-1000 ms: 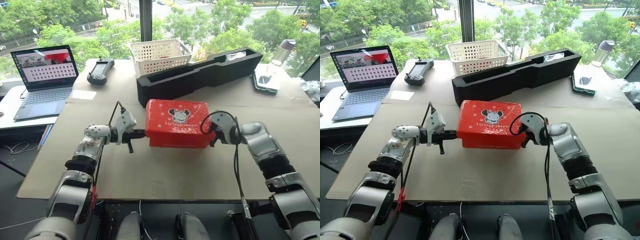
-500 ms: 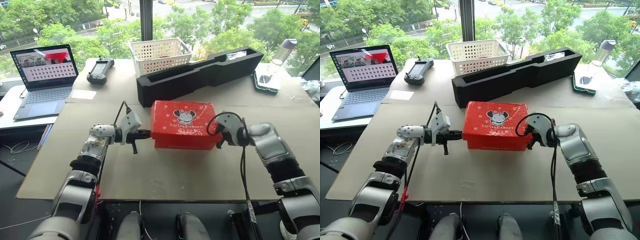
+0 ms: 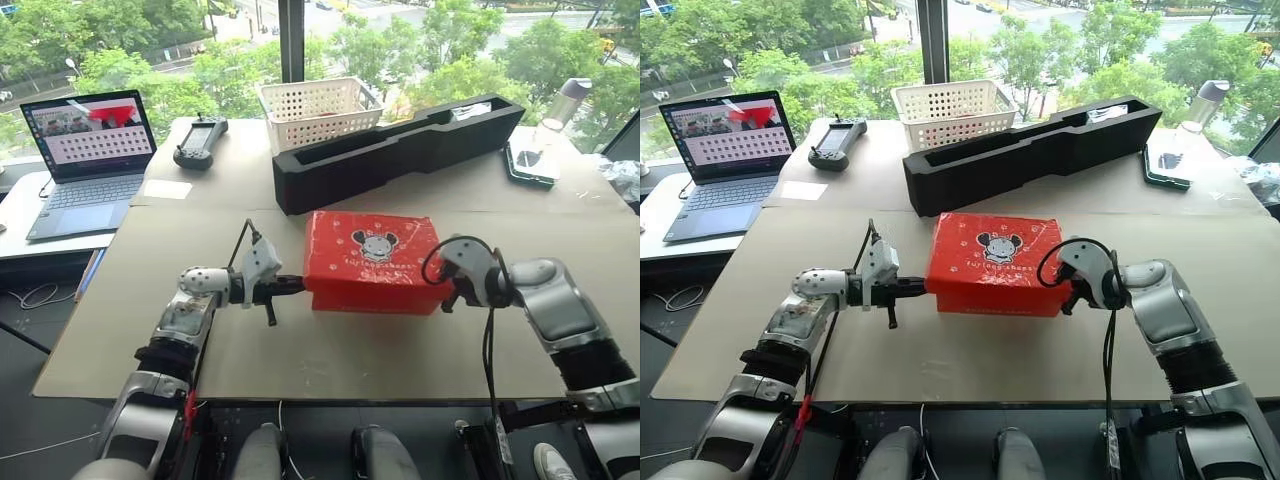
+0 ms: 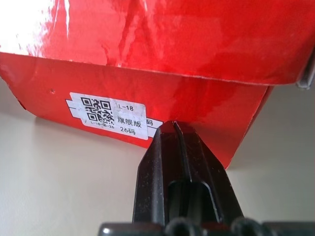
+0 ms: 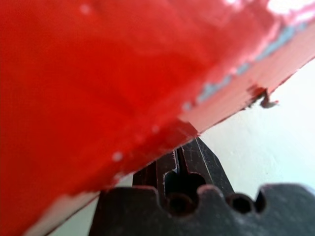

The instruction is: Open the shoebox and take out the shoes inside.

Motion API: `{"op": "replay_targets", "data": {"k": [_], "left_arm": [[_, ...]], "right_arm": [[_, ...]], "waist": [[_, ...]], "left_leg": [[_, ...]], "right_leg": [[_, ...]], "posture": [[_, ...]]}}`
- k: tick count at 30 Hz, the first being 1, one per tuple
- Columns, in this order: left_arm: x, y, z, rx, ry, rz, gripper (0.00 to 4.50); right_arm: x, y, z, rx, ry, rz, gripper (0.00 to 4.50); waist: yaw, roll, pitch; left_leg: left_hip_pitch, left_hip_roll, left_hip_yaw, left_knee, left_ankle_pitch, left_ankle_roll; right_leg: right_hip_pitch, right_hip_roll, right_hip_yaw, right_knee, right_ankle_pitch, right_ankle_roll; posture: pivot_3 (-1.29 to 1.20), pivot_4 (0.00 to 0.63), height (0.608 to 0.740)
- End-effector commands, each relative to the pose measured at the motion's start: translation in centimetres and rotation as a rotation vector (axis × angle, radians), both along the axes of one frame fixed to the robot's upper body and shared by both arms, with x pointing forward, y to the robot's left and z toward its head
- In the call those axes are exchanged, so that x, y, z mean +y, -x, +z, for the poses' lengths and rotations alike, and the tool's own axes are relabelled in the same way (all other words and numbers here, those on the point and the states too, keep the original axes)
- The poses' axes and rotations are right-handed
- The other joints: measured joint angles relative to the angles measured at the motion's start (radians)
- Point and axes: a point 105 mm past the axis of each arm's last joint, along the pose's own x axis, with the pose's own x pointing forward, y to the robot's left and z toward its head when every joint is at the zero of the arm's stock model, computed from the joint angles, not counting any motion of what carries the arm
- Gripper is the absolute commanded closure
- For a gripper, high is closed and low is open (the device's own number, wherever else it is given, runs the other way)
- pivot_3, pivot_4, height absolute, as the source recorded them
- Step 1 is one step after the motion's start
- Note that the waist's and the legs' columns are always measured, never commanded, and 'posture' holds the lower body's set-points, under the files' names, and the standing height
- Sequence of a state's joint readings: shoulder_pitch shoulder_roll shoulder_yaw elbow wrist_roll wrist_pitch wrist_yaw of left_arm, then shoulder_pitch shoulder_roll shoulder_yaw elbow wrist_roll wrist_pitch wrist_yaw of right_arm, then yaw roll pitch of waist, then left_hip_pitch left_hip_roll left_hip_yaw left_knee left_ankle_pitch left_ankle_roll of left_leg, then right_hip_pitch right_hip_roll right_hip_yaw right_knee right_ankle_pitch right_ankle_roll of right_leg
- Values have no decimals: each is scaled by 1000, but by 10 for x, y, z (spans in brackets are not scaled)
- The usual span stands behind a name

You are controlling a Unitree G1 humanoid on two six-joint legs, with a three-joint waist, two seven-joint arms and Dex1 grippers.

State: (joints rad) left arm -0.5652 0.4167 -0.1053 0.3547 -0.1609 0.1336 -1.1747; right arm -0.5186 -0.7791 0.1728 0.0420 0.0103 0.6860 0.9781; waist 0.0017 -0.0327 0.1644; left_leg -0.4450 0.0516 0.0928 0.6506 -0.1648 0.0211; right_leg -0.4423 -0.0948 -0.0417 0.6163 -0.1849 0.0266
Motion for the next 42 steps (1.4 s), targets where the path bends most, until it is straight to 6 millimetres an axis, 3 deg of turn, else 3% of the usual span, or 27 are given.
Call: {"op": "replay_targets", "data": {"k": [1,6,10,14,18,21,23,26,29,33,35,38,42], "left_arm": [[-8,6,14,-40,29,-43,4500],[7,7,5,-18,-14,-22,4500],[37,6,-8,9,-71,32,4500],[53,5,-11,12,-98,59,4500],[69,8,2,-25,-57,93,4500],[78,28,17,-19,6,75,4500],[84,42,20,11,21,71,4500],[93,62,27,72,76,84,4500],[95,70,34,69,120,113,4500],[92,76,32,68,131,134,4500],[89,80,29,80,128,131,4500],[86,82,27,90,129,134,4500],[78,78,29,73,128,117,4500]], "right_arm": [[10,5,18,-43,-42,43,4465],[-9,7,12,-36,9,-16,4465],[-51,1,16,-72,100,-136,4465],[-69,0,22,-87,121,-178,4465],[-78,9,36,-107,107,-191,4465],[-81,33,42,-61,109,-163,4465],[-77,56,43,5,101,-114,4465],[-53,101,43,138,4,-6,4465],[-32,125,43,184,-98,32,4465],[14,142,34,211,-274,42,4465],[27,146,30,199,-286,31,4465],[33,139,30,155,-335,-56,4465],[63,125,25,83,-368,-118,4465]], "waist": [[1,0,0],[2,0,0],[3,0,0],[3,0,0],[3,0,0],[4,0,0],[6,1,0],[10,2,0],[11,2,0],[9,2,0],[10,2,0],[10,3,0],[9,2,0]], "left_leg": [[0,0,0,0,0,0],[0,0,0,1,0,0],[0,0,0,1,0,0],[0,0,1,1,0,0],[0,0,1,1,0,0],[0,1,0,0,0,0],[0,1,0,-2,0,0],[2,1,-3,-4,-1,0],[6,2,-7,-4,-1,0],[8,2,-8,-3,-6,-9],[10,2,-8,-3,-7,-10],[10,2,-8,-4,-7,-10],[7,1,-7,-3,-7,-11]], "right_leg": [[0,0,0,0,0,0],[0,0,0,0,0,0],[0,0,0,0,-1,-1],[0,-1,0,0,-4,-5],[0,-1,0,0,-4,-5],[-1,-1,0,0,-4,-5],[-1,-1,0,0,-3,-3],[1,-1,0,-1,-3,-1],[4,-1,0,-1,-8,-6],[5,-2,0,-1,-7,-6],[5,-2,1,-2,-7,-6],[3,-3,1,-3,-7,-6],[3,-4,1,-3,-7,-7]], "posture": [[0,150,733],[0,150,733],[0,150,733],[0,150,733],[0,150,733],[0,150,733],[0,150,733],[0,150,733],[0,150,733],[0,150,733],[0,150,733],[0,150,733],[0,150,733]]}}
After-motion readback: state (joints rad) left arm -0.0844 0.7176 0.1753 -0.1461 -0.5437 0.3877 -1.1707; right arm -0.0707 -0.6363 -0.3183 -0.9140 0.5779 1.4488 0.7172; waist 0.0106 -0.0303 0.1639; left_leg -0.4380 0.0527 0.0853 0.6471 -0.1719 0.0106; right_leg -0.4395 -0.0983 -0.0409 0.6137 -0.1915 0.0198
